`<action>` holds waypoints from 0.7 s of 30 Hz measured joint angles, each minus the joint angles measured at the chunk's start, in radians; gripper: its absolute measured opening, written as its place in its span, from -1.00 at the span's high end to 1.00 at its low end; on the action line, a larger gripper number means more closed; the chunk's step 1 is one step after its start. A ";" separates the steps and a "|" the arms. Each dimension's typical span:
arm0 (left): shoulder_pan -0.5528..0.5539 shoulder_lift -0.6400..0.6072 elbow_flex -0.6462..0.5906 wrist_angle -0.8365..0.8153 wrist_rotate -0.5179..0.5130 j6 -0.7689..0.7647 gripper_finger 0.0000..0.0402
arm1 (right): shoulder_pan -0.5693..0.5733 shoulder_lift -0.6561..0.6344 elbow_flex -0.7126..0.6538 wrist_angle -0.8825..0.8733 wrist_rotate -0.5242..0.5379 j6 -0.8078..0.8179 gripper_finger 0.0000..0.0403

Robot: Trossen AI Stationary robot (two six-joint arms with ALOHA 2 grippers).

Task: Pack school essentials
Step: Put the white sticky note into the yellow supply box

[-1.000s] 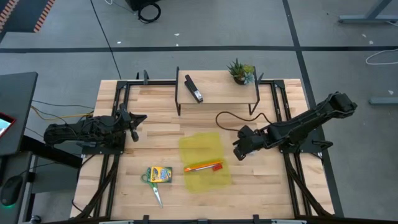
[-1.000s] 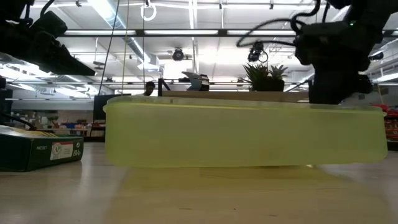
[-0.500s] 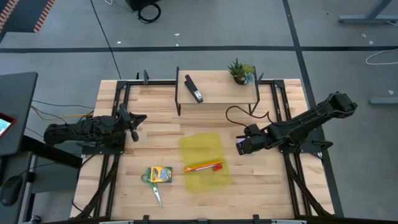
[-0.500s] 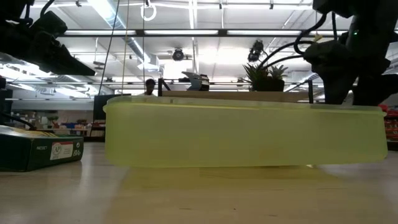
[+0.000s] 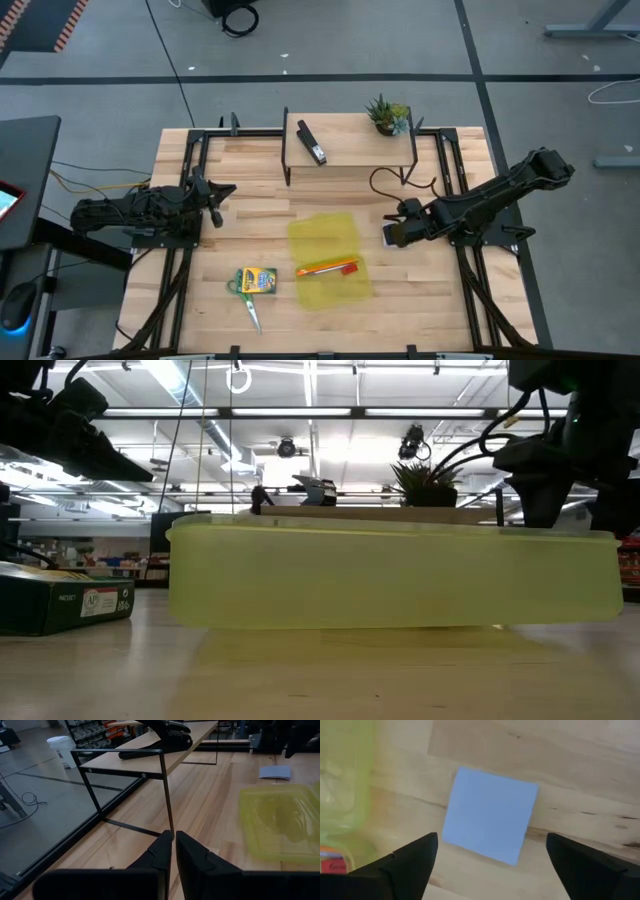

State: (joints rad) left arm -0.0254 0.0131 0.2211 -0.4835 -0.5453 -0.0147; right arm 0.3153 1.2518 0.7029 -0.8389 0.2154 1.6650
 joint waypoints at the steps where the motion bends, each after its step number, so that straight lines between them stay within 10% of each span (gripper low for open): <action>1: 0.000 0.000 0.000 0.000 0.000 0.000 0.82 | 0.000 0.000 0.000 -0.004 0.008 0.011 -0.91; 21: 0.000 0.000 0.000 0.000 0.000 0.000 0.82 | 0.002 0.000 0.000 -0.116 0.053 0.105 -0.98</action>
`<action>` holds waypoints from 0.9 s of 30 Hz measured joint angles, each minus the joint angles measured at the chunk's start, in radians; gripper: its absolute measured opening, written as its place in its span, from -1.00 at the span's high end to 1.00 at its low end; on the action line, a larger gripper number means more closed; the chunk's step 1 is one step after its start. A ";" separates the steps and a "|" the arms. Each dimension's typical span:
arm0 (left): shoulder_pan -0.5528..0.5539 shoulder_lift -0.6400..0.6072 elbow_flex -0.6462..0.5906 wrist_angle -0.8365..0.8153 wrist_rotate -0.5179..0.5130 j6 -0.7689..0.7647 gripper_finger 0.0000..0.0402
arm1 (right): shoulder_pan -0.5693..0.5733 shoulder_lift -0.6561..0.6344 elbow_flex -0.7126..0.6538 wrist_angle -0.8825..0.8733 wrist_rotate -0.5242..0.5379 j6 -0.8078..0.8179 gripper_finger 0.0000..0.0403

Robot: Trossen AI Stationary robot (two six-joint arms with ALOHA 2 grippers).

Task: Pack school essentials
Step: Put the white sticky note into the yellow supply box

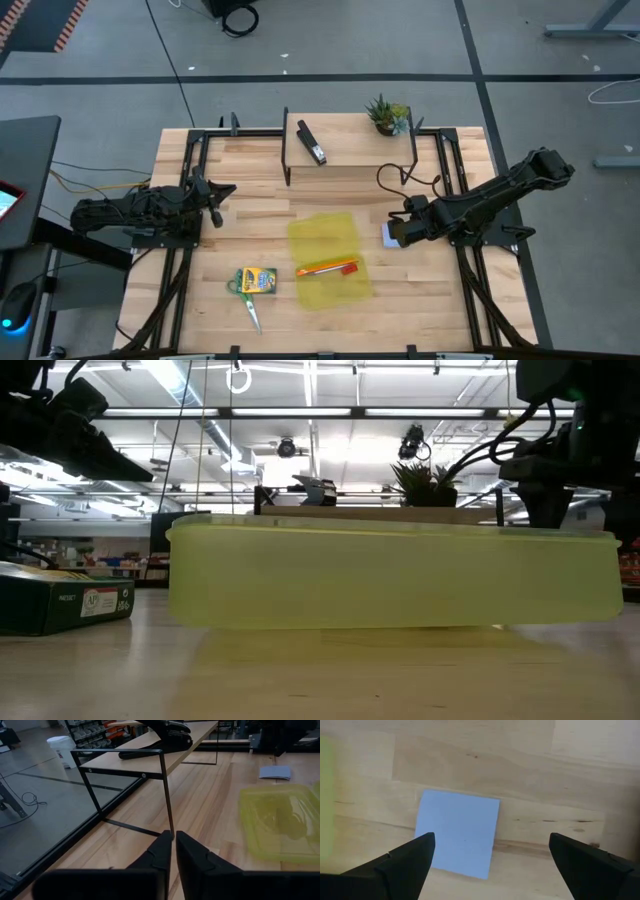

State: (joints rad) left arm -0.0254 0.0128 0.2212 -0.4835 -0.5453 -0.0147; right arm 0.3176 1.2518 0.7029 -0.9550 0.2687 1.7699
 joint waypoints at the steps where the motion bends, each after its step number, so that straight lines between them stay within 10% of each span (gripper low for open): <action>1: 0.000 0.000 0.000 0.000 0.000 0.000 0.81 | 0.000 0.000 0.000 0.000 0.000 0.000 -0.98; 27: 0.000 0.000 0.000 0.000 0.000 0.000 0.82 | 0.000 0.000 0.000 0.011 0.025 0.033 -0.98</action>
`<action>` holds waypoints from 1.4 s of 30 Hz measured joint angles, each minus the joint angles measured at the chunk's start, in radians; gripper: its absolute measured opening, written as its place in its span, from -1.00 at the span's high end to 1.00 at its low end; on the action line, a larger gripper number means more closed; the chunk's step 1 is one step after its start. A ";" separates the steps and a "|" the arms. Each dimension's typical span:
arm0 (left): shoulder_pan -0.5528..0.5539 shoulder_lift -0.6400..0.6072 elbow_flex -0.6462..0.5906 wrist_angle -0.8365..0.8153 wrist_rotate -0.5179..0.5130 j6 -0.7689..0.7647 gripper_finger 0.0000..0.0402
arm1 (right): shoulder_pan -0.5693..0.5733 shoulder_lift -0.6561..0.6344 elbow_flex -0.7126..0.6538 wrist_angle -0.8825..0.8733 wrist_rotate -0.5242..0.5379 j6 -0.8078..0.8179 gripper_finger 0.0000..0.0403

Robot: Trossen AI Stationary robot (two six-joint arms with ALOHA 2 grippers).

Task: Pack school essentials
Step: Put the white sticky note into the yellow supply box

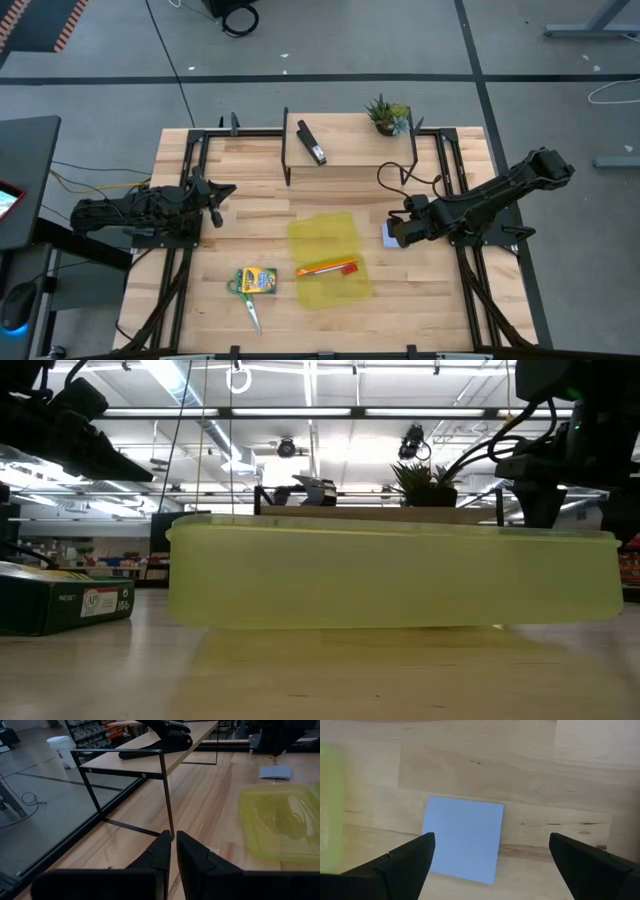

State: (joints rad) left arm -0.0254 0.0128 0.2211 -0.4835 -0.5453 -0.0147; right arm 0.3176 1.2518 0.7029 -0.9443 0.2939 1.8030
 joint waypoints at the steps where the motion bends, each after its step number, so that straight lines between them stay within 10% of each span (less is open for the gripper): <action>1: 0.000 0.000 0.000 0.000 0.000 0.000 0.83 | 0.000 0.000 0.000 0.000 0.000 0.000 -0.98; 42: 0.000 0.000 0.000 0.000 0.000 0.000 0.82 | 0.000 0.000 0.000 0.000 0.150 -0.054 -0.98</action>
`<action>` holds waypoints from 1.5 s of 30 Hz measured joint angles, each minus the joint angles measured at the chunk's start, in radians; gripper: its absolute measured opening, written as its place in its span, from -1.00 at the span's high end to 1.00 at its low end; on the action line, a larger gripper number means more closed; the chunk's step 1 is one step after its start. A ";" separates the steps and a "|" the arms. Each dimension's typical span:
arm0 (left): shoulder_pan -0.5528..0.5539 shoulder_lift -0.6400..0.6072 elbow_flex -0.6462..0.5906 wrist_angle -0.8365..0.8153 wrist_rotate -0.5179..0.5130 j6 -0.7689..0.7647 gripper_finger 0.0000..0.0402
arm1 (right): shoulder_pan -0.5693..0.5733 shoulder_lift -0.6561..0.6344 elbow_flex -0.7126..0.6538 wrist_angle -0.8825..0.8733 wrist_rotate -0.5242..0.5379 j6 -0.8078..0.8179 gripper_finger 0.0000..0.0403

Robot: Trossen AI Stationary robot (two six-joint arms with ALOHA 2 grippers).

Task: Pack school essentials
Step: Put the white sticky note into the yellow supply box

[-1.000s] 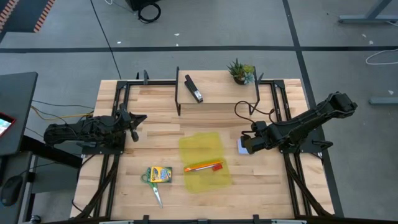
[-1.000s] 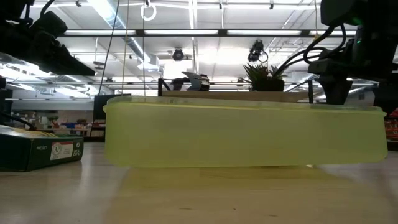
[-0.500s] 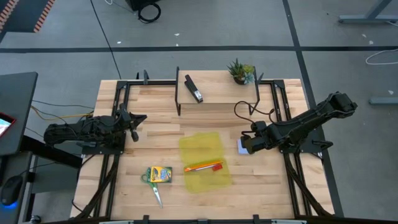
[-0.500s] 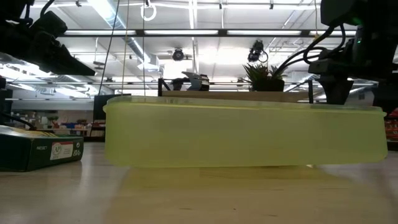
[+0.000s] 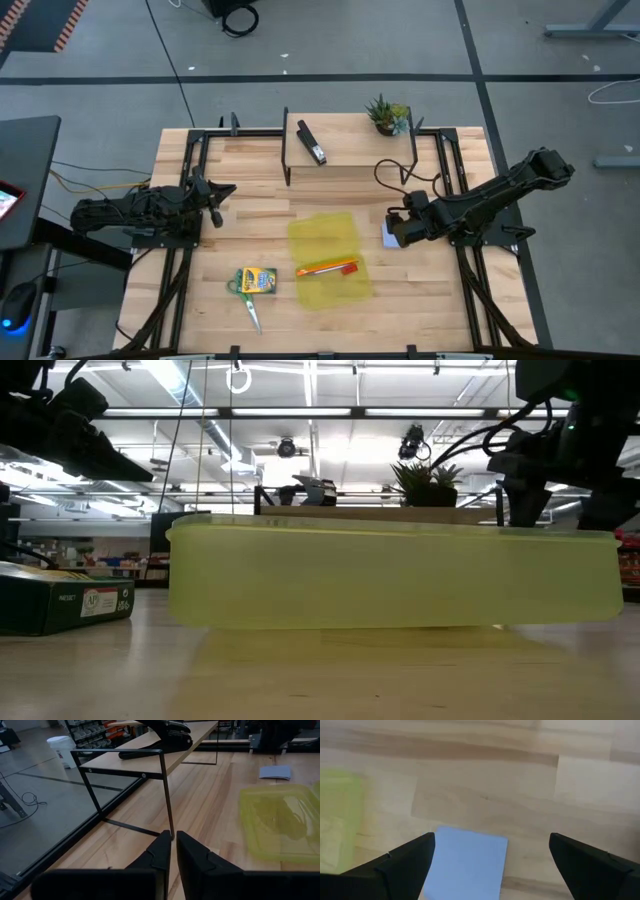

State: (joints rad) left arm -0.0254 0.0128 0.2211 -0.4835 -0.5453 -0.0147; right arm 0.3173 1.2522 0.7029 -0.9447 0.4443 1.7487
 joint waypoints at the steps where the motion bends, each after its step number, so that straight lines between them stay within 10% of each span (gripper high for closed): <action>1: 0.000 0.000 0.000 0.000 0.000 0.000 0.83 | 0.000 0.000 0.000 0.000 0.009 -0.013 -0.98; 32: 0.000 0.000 0.000 0.000 0.000 0.000 0.82 | -0.020 0.009 -0.103 0.161 -0.030 -0.072 -0.99; 38: 0.000 0.000 0.000 0.000 0.000 0.000 0.82 | -0.028 0.153 -0.078 0.183 -0.213 -0.031 -0.99; 45: 0.000 0.000 0.000 0.000 0.000 0.000 0.86 | 0.000 0.337 0.074 0.149 -0.192 0.020 -0.99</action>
State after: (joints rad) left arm -0.0254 0.0130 0.2211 -0.4831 -0.5453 -0.0149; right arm 0.3168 1.5888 0.7771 -0.7956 0.2527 1.7687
